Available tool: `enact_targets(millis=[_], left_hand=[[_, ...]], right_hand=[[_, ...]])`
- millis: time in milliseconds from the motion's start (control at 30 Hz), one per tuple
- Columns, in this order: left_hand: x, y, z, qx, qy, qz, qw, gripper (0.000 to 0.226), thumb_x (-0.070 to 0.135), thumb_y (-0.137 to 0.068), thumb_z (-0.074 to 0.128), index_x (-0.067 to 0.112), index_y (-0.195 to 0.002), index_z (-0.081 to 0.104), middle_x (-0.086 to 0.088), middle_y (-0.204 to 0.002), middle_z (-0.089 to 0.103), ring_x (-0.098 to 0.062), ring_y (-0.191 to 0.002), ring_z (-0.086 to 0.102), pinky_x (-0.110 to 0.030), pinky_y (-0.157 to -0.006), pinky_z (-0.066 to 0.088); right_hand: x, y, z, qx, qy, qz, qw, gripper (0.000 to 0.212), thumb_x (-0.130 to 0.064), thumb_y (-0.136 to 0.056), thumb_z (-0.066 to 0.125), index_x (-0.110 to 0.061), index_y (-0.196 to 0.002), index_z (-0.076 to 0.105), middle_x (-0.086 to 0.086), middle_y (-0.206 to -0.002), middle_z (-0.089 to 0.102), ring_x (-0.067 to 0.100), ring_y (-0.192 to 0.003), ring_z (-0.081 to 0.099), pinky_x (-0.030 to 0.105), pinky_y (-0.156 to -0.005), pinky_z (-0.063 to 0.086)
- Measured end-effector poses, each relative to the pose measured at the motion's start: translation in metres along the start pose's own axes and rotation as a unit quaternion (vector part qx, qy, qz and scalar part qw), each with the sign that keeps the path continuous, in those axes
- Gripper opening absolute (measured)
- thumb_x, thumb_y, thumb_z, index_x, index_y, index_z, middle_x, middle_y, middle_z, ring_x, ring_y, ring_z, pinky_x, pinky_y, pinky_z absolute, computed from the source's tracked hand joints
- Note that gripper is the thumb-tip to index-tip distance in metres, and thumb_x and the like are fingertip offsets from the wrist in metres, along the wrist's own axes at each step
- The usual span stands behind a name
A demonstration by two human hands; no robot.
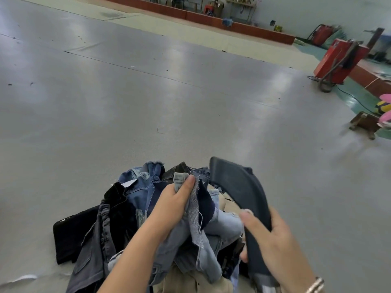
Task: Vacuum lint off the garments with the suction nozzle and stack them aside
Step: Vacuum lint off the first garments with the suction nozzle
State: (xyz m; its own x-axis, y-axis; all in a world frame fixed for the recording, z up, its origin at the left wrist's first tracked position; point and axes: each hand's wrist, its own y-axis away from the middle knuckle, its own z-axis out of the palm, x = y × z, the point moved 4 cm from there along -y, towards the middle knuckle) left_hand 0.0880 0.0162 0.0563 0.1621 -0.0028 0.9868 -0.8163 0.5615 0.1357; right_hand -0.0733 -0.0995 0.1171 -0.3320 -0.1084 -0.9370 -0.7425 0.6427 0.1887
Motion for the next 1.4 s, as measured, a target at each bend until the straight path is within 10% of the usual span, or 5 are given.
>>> enact_targets(millis=[533,800,1100,1233,1400], left_hand=[[-0.005,-0.024,-0.044,0.229,0.183,-0.068,0.954,0.032,0.044,-0.093,0.055,0.014,-0.087,0.066,0.001,-0.068,0.072,-0.016,-0.066,0.068,-0.029,-0.063,0.053],[0.000,-0.023,-0.053,0.216,0.080,0.008,0.973,0.037,0.046,-0.091,0.055,0.016,-0.073,0.066,0.005,-0.064,0.070,-0.007,-0.064,0.066,-0.021,-0.063,0.052],[0.001,-0.024,-0.040,0.218,0.125,0.011,0.968,0.036,0.044,-0.093,0.054,0.016,-0.072,0.063,0.006,-0.059,0.068,-0.006,-0.057,0.064,-0.018,-0.054,0.051],[-0.003,-0.027,-0.063,0.274,0.230,-0.018,0.934,0.030,0.047,-0.091,0.057,0.020,-0.079,0.064,0.005,-0.064,0.072,-0.010,-0.062,0.069,-0.030,-0.064,0.052],[0.001,-0.022,-0.062,0.238,0.139,0.004,0.961,0.039,0.056,-0.085,0.058,0.019,-0.074,0.065,0.006,-0.065,0.072,-0.012,-0.069,0.069,-0.029,-0.065,0.053]], right_hand=[[0.025,0.027,0.013,-0.069,0.112,0.048,0.990,0.056,-0.045,-0.079,0.066,-0.041,-0.128,0.040,-0.016,-0.126,0.056,0.002,-0.118,0.051,0.027,-0.107,0.037],[0.026,0.020,-0.014,0.039,-0.072,0.057,0.995,0.031,-0.022,-0.074,0.081,-0.043,-0.091,0.068,0.012,-0.058,0.065,0.029,-0.044,0.059,0.028,-0.044,0.047],[0.013,0.023,0.035,-0.116,0.110,0.001,0.987,0.041,-0.078,-0.063,0.059,-0.065,-0.096,0.039,-0.066,-0.084,0.037,-0.040,-0.085,0.036,-0.008,-0.064,0.034],[0.026,0.022,0.018,-0.085,0.106,0.036,0.990,0.051,-0.044,-0.073,0.068,-0.042,-0.119,0.047,-0.034,-0.111,0.063,-0.020,-0.104,0.052,0.005,-0.081,0.042],[0.028,0.027,-0.011,0.023,0.012,0.026,0.999,0.033,-0.010,-0.076,0.076,-0.036,-0.092,0.065,-0.022,-0.076,0.072,-0.009,-0.066,0.064,0.020,-0.060,0.047]])
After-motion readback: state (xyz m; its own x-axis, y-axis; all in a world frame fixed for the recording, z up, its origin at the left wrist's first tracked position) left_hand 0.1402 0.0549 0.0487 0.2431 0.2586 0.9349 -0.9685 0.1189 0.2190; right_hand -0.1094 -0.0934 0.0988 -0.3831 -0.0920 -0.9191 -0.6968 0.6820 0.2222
